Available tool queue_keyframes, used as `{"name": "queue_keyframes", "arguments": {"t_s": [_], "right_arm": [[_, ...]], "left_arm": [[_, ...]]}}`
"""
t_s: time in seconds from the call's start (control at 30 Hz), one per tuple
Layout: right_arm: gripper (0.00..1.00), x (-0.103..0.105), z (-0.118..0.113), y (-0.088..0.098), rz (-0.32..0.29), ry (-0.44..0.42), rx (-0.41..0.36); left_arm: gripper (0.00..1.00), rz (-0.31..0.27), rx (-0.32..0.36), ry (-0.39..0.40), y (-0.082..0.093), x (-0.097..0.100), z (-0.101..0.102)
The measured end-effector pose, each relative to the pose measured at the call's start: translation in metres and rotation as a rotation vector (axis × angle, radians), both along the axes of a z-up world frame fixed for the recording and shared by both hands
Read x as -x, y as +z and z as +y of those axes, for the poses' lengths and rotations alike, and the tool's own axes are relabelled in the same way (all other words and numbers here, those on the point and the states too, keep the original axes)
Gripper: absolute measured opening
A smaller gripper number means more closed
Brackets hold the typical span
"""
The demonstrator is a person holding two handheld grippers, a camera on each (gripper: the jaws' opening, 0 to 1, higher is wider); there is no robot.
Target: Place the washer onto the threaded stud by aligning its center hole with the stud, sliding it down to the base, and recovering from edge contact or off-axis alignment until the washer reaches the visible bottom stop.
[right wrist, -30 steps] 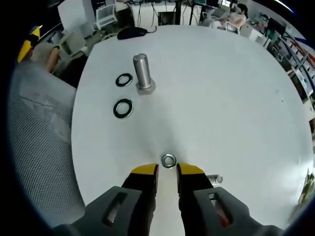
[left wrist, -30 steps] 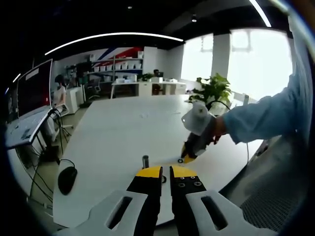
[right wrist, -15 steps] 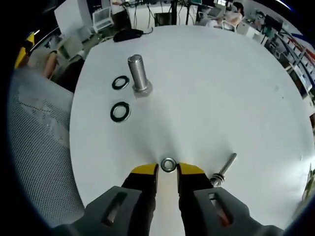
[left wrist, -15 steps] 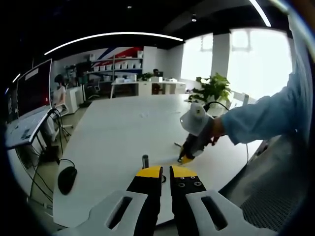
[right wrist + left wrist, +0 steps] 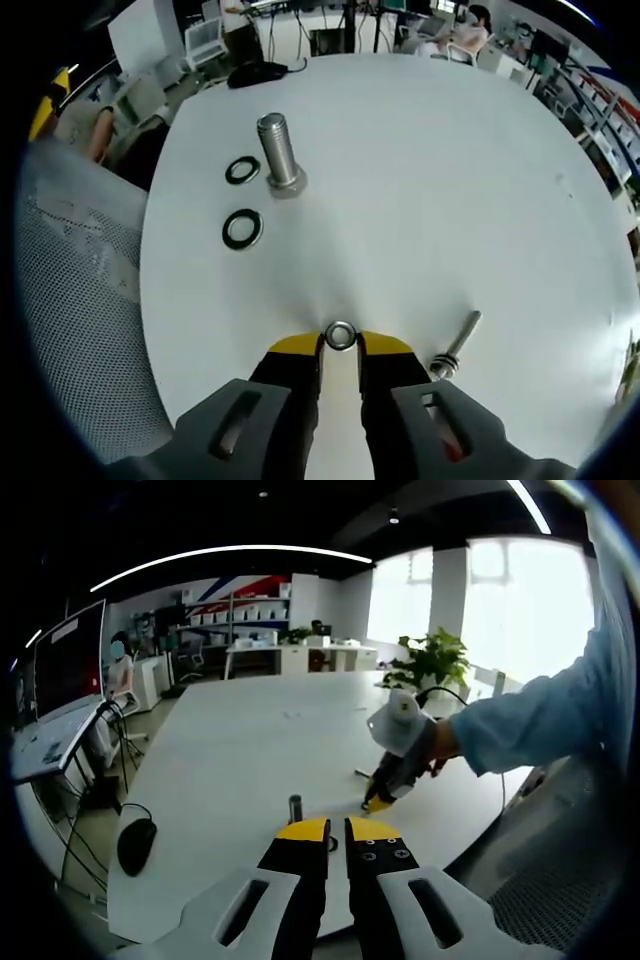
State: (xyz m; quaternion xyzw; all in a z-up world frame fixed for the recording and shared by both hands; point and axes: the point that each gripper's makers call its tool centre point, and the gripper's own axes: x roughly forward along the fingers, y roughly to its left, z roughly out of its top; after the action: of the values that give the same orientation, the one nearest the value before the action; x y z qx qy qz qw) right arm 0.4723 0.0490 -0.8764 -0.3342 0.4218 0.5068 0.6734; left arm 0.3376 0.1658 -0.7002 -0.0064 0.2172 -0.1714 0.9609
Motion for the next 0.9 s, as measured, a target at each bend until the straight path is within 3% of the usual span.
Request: {"name": "queue_keyframes", "arguments": {"t_s": [0.07, 0.13, 0.23, 0.33, 0.63, 0.9], "right_arm": [[0.29, 0.007, 0.000, 0.002, -0.007, -0.014, -0.006], [0.25, 0.022, 0.002, 0.004, -0.012, 0.052, -0.013], [0.26, 0.040, -0.004, 0.002, 0.014, 0.046, -0.014], [0.25, 0.044, -0.012, 0.003, 0.032, 0.036, -0.011], [0.25, 0.015, -0.032, 0.025, 0.005, -0.067, -0.050], [0.23, -0.007, -0.035, 0.034, -0.018, -0.099, -0.067]], "left_arm": [[0.04, -0.001, 0.001, 0.001, 0.000, 0.000, 0.000], [0.04, -0.004, 0.003, 0.003, 0.001, 0.000, 0.001], [0.04, -0.004, 0.003, 0.004, 0.001, 0.000, 0.001], [0.04, -0.003, 0.002, 0.001, 0.001, 0.000, 0.000], [0.04, -0.005, 0.003, -0.002, 0.001, 0.000, 0.000], [0.04, -0.005, 0.003, -0.004, 0.001, 0.000, -0.001]]}}
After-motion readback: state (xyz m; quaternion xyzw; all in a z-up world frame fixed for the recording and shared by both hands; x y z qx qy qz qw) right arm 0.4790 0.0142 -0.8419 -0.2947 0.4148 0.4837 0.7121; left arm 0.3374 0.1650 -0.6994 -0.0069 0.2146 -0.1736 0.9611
